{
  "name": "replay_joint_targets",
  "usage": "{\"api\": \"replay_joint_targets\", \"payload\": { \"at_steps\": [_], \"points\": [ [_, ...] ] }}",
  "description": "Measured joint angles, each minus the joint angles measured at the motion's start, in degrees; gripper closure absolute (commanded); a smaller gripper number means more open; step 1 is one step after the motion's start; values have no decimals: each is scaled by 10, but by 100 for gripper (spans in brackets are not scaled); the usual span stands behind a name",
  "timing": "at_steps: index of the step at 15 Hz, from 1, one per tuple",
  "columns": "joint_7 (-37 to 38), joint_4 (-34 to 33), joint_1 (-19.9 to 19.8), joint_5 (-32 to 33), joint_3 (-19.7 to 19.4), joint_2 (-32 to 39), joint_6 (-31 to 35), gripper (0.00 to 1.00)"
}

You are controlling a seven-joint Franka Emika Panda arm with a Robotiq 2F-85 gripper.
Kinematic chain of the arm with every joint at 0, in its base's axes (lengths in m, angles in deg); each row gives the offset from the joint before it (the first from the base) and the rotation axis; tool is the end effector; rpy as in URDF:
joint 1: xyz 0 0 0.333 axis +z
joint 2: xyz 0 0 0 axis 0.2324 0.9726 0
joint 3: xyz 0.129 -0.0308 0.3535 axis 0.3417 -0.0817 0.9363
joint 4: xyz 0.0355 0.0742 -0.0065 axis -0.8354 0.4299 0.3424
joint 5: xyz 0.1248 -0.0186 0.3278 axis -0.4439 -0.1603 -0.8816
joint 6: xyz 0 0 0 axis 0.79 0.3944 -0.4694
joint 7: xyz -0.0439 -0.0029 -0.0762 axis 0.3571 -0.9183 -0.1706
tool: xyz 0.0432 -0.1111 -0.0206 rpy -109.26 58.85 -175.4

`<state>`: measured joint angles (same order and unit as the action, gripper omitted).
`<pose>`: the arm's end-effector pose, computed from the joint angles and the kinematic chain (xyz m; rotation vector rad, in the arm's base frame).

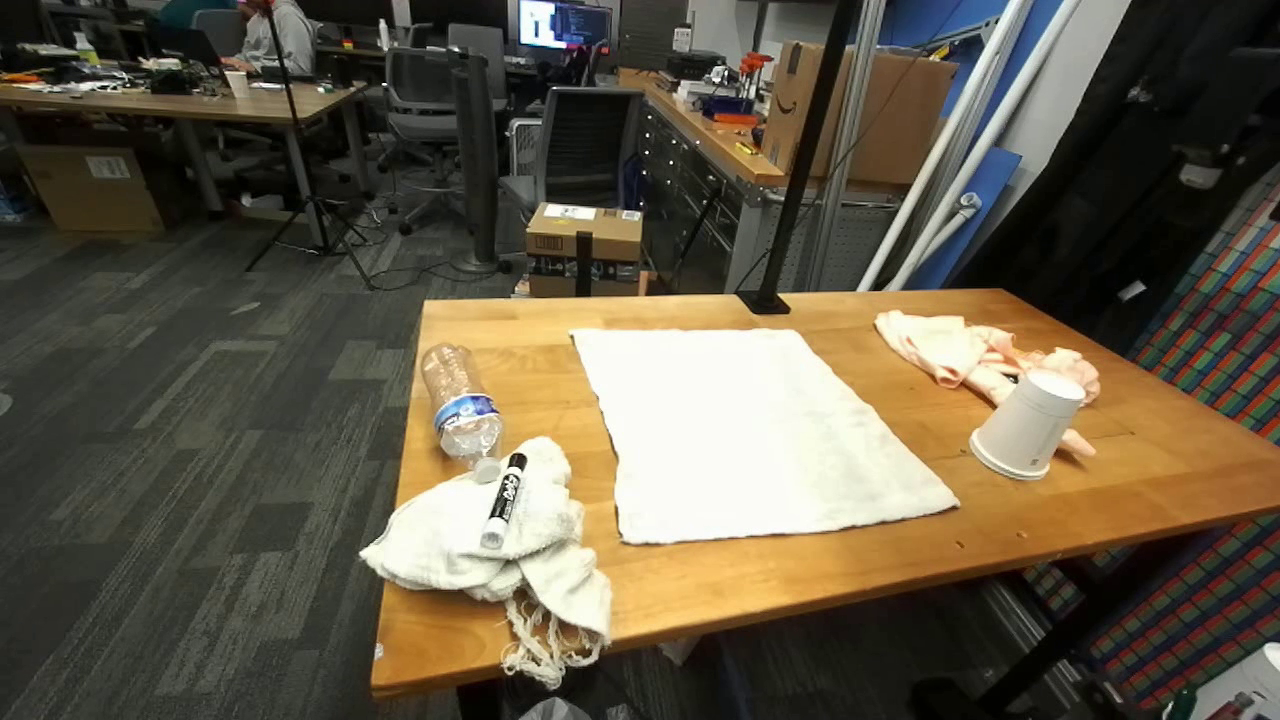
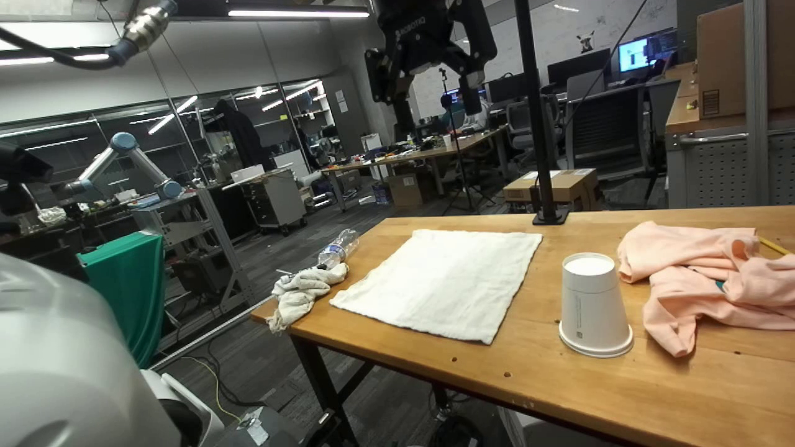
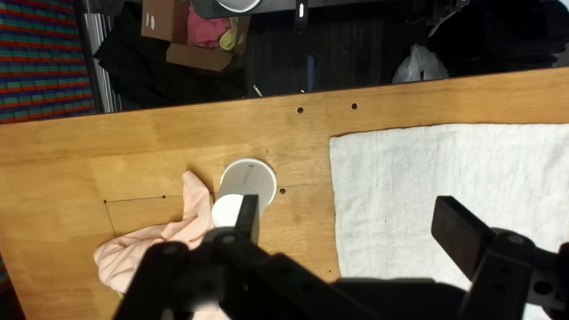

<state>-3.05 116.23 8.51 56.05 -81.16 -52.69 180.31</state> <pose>0.2987 -0.0668 0.5984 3.0660 -0.0811 -0.0468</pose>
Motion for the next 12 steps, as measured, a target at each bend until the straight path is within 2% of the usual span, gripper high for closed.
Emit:
{"api": "replay_joint_targets", "payload": {
  "at_steps": [9,12],
  "points": [
    [0,2,2,-2,0,2,1,0],
    [-5,8,23,-18,2,19,36,0]
  ]
}}
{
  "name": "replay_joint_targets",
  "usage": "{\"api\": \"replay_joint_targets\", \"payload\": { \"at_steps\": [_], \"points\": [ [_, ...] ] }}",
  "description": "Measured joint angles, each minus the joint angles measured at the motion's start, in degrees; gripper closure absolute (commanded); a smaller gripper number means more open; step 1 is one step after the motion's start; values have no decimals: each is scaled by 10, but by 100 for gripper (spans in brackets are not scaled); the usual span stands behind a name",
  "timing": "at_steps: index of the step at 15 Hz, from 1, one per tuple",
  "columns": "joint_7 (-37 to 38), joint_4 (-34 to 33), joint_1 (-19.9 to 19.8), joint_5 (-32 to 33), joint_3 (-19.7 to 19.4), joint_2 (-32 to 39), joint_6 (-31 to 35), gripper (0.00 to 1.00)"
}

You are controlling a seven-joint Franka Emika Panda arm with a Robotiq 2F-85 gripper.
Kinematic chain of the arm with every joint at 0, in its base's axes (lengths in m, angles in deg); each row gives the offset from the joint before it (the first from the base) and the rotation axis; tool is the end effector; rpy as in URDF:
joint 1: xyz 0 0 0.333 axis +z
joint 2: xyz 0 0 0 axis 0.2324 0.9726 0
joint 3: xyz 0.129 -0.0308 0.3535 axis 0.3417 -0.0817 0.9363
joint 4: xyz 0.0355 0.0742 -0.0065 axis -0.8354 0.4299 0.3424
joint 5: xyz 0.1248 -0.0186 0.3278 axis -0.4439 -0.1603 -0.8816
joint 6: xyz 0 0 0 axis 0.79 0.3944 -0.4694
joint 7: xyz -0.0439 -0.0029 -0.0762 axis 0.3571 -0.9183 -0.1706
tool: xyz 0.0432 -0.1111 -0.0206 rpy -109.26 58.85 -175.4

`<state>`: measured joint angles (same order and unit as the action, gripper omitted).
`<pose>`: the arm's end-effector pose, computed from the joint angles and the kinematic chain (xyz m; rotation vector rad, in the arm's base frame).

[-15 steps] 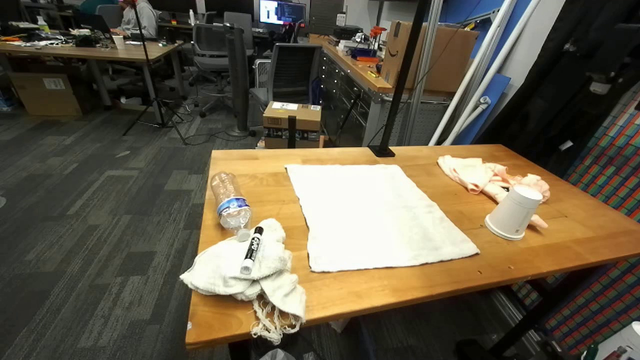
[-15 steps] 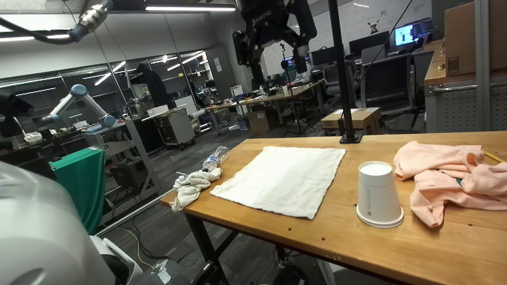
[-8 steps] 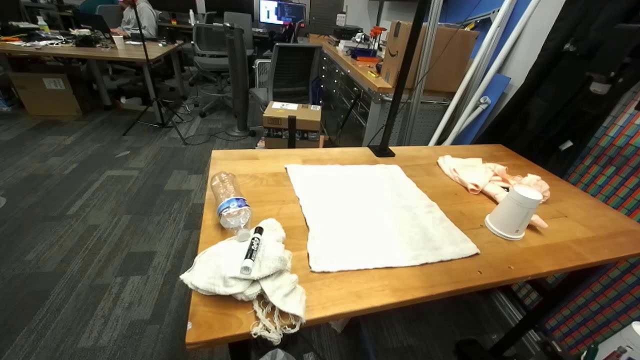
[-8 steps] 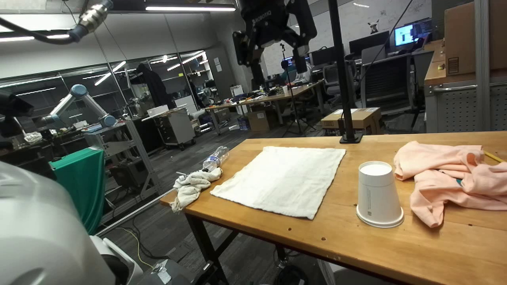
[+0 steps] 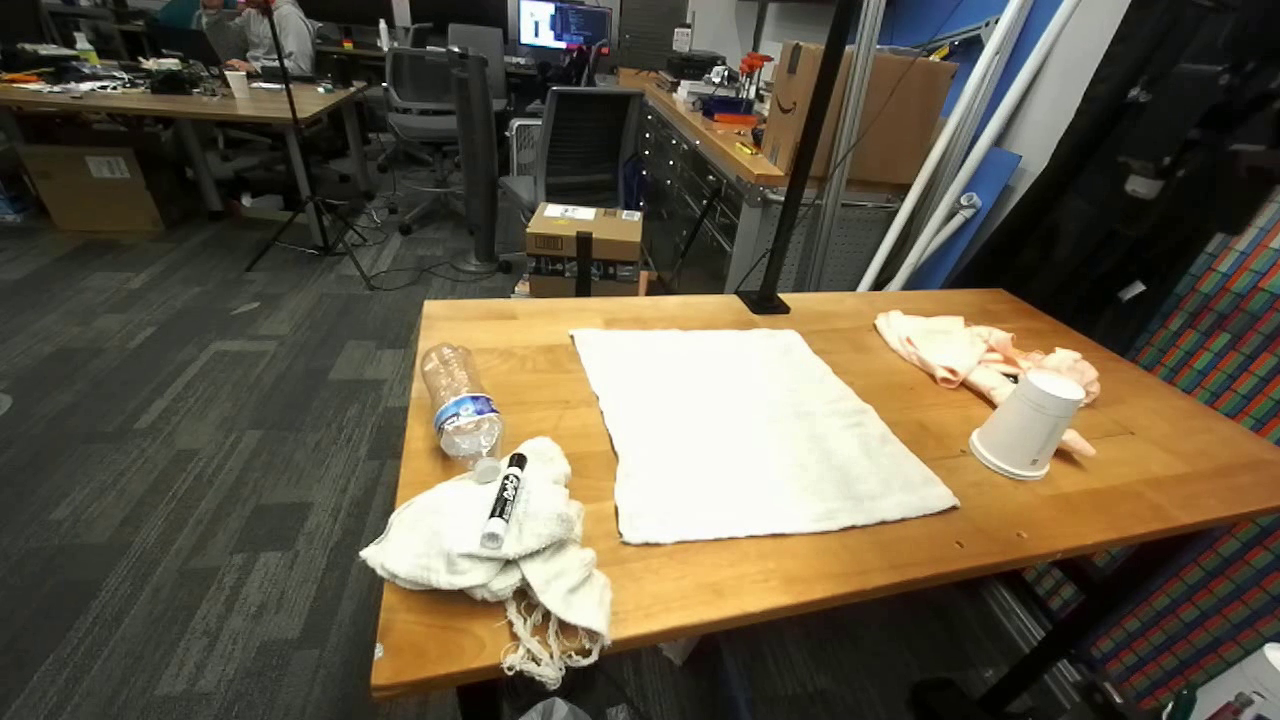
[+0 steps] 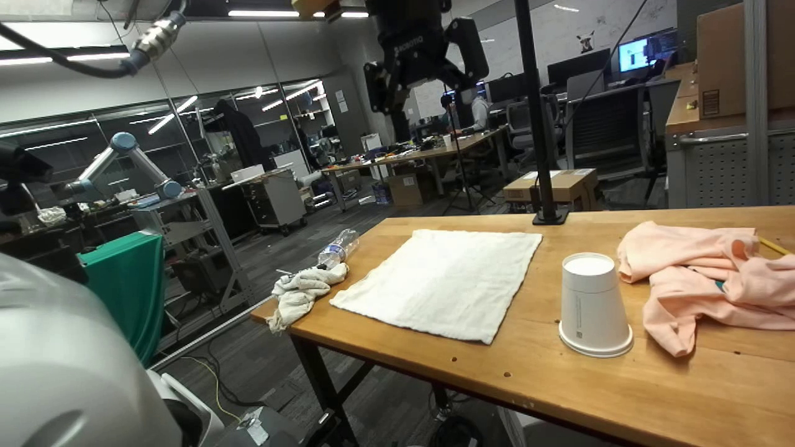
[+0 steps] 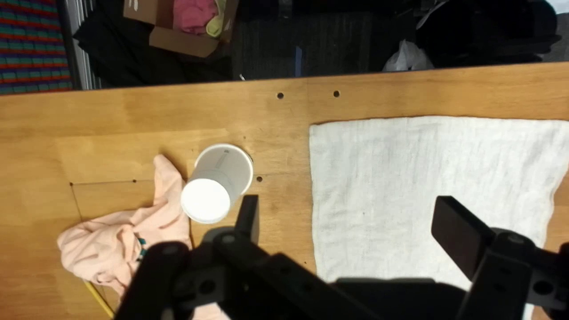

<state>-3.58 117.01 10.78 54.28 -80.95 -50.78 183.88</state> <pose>0.3164 -0.0507 0.5873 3.0928 -0.0040 -0.0175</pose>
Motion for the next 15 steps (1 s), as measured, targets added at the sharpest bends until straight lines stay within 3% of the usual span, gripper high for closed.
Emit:
{"api": "replay_joint_targets", "payload": {
  "at_steps": [7,15],
  "points": [
    [-18,78,42,-16,18,39,168,0],
    [5,234,33,88,53,3,361,0]
  ]
}}
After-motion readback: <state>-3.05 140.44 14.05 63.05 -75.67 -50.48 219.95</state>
